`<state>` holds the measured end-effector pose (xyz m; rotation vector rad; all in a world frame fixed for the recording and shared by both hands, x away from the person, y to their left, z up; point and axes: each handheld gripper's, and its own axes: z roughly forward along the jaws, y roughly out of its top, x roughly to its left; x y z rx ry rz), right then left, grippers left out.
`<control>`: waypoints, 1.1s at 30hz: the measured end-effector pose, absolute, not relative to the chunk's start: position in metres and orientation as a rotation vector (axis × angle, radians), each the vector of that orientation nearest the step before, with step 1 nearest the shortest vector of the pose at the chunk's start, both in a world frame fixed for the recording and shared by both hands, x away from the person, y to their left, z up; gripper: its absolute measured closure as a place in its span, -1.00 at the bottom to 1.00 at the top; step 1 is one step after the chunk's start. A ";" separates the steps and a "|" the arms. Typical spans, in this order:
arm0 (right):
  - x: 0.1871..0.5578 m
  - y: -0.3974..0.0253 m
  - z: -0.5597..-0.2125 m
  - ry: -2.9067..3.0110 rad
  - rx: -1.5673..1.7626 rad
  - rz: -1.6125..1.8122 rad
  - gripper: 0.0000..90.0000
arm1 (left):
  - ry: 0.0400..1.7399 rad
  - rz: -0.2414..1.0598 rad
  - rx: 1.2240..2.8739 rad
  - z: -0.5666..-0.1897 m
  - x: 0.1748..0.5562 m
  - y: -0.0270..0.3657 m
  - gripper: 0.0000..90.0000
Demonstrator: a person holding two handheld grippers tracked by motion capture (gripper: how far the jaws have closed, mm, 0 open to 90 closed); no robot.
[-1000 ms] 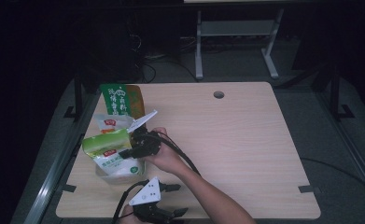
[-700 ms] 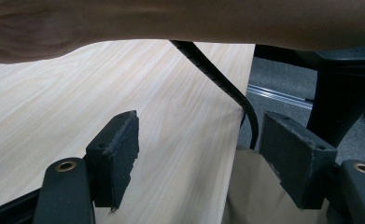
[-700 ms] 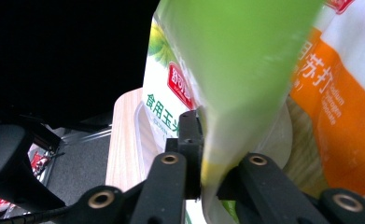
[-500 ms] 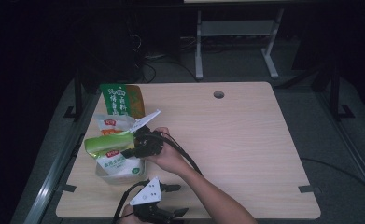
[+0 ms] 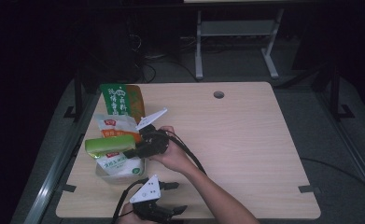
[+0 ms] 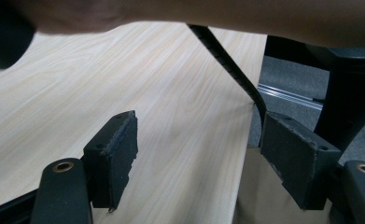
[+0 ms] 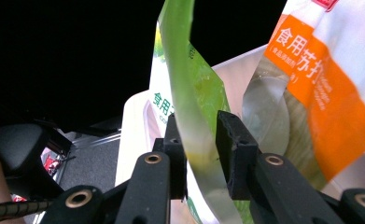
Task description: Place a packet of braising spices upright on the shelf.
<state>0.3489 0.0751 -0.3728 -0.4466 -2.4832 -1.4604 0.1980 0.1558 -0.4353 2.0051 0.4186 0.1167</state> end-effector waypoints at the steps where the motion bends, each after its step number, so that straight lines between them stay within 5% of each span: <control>1: 0.349 0.073 -0.372 -2.474 -0.444 -1.469 0.58 | 0.421 0.118 2.008 -0.435 0.198 0.156 -0.40; 33: 0.361 -0.027 -0.368 -2.519 -0.674 -1.492 0.11 | 0.464 0.136 2.006 -0.435 0.204 0.160 -0.45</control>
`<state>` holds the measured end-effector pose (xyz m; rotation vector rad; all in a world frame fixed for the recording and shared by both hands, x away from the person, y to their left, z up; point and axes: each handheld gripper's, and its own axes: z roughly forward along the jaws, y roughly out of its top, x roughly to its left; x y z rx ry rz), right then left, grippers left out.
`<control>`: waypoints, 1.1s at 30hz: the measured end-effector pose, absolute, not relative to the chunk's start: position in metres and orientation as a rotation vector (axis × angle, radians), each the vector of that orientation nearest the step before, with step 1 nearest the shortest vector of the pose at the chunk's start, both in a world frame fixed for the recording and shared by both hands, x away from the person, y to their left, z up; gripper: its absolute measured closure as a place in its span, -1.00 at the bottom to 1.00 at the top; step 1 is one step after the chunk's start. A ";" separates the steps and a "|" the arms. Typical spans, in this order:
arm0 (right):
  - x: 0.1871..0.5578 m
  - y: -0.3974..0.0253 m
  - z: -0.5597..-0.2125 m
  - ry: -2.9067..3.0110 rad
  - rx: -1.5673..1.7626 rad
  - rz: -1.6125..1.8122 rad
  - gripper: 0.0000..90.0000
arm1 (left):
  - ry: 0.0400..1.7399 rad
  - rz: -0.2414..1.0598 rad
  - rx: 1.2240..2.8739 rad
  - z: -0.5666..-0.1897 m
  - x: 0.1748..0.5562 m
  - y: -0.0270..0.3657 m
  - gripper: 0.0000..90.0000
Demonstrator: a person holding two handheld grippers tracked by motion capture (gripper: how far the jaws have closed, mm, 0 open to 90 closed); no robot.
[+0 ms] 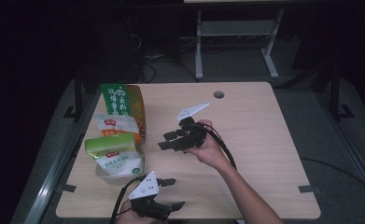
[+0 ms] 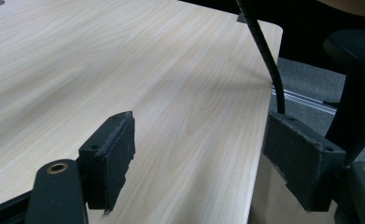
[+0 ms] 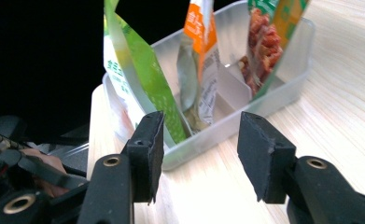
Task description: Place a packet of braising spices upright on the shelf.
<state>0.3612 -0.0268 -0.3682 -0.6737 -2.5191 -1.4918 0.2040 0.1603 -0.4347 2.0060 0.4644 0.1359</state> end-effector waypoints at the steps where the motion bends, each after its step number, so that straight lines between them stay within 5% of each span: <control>1: 0.361 -0.029 -0.368 -2.520 -0.678 -1.492 0.10 | 0.464 0.137 2.006 -0.435 0.204 0.160 -0.45; 33: 0.355 -0.098 -0.377 -2.518 -0.853 -1.491 -0.06 | 0.475 0.143 2.006 -0.435 0.206 0.162 -0.45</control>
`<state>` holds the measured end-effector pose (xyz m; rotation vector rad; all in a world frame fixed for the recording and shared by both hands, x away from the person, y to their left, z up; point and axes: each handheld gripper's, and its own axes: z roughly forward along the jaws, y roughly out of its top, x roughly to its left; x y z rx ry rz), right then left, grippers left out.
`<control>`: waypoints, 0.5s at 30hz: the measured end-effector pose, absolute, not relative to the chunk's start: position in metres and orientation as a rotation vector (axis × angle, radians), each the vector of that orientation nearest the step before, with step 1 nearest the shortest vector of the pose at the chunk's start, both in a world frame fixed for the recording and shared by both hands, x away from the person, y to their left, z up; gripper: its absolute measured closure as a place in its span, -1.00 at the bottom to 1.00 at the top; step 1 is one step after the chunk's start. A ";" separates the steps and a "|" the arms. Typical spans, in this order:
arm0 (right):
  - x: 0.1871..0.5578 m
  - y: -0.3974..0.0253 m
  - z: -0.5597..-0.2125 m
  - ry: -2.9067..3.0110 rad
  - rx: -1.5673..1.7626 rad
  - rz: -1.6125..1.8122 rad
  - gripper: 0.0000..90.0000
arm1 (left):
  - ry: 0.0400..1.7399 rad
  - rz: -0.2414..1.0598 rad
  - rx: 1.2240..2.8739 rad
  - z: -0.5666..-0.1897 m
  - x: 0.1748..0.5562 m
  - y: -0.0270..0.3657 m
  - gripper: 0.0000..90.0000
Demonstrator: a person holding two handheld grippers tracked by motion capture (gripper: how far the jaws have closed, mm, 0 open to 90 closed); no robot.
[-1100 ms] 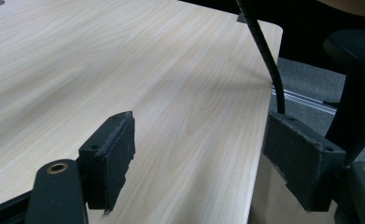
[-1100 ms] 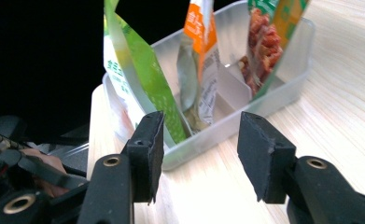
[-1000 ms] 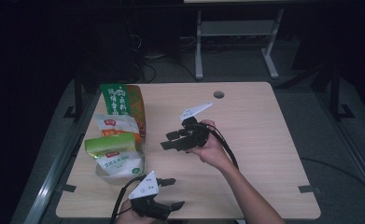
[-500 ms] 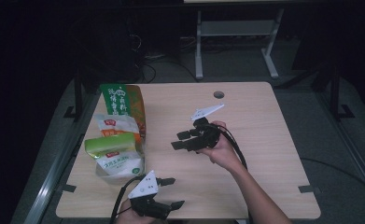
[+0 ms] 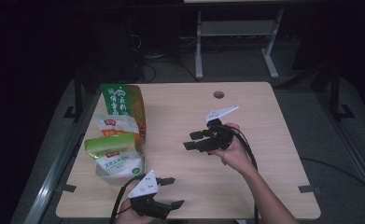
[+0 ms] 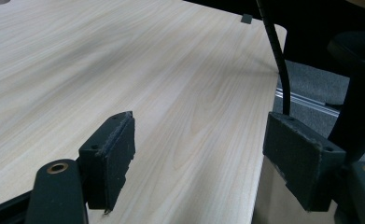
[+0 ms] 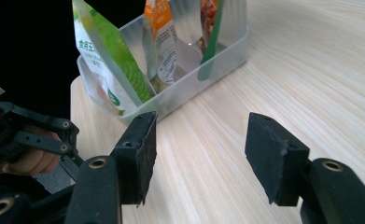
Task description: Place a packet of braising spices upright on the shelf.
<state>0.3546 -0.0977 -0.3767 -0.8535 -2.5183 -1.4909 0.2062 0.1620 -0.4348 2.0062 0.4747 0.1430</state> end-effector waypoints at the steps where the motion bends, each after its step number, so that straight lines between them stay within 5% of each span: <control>1: 0.354 -0.100 -0.377 -2.517 -0.858 -1.492 -0.06 | 0.478 0.137 2.005 -0.435 0.206 0.162 -0.45; 15: 0.349 -0.123 -0.385 -2.505 -0.930 -1.478 -0.08 | 0.478 0.142 2.001 -0.434 0.207 0.164 -0.45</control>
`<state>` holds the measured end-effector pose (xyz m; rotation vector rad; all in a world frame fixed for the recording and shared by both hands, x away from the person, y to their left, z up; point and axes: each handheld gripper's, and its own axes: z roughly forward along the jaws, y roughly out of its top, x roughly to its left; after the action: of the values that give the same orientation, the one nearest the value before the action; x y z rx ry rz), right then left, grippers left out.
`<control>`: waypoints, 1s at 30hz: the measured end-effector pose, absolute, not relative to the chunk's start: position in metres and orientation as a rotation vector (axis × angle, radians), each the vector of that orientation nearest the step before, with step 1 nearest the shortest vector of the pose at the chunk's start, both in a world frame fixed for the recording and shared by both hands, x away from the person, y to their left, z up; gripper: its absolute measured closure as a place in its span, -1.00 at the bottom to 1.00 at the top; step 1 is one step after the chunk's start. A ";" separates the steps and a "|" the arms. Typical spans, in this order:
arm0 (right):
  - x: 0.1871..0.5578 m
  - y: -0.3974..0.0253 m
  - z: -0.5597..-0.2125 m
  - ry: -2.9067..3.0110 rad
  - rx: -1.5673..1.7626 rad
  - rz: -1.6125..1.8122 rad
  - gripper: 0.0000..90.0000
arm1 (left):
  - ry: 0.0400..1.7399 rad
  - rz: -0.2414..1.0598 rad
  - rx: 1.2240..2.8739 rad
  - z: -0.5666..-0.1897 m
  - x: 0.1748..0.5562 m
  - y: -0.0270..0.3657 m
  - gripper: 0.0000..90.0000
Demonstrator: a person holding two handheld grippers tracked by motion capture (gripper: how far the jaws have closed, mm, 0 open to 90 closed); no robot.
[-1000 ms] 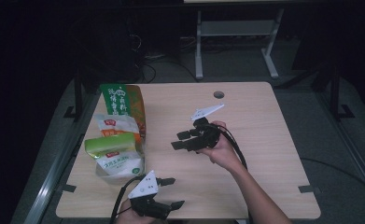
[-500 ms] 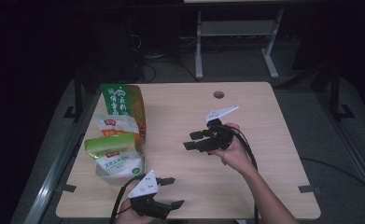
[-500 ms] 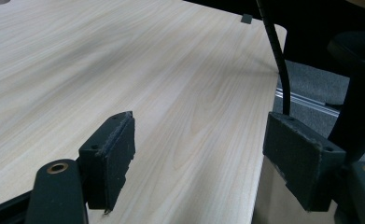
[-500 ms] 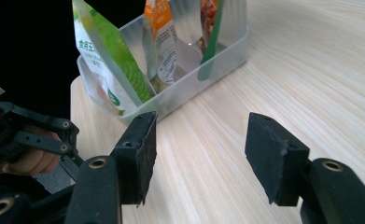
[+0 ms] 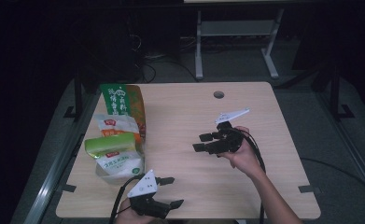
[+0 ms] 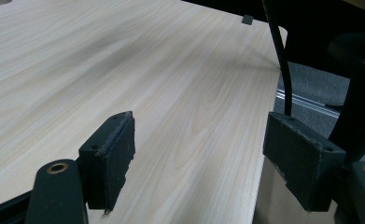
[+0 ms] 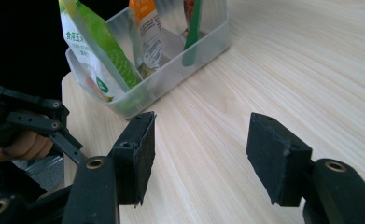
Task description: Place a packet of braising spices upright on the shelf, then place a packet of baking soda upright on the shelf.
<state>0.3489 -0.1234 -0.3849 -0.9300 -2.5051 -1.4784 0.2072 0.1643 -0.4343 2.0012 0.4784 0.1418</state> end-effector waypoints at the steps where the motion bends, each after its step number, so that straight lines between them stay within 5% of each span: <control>1: 0.349 -0.125 -0.386 -2.505 -0.930 -1.484 -0.08 | 0.478 0.141 1.999 -0.434 0.207 0.165 -0.45; 30: 0.327 -0.177 -0.408 -2.477 -1.070 -1.459 -0.09 | 0.487 0.133 1.992 -0.435 0.209 0.166 -0.45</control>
<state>0.3273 -0.1773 -0.4080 -1.0702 -2.4767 -1.4591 0.2094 0.1660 -0.4346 1.9917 0.4865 0.1327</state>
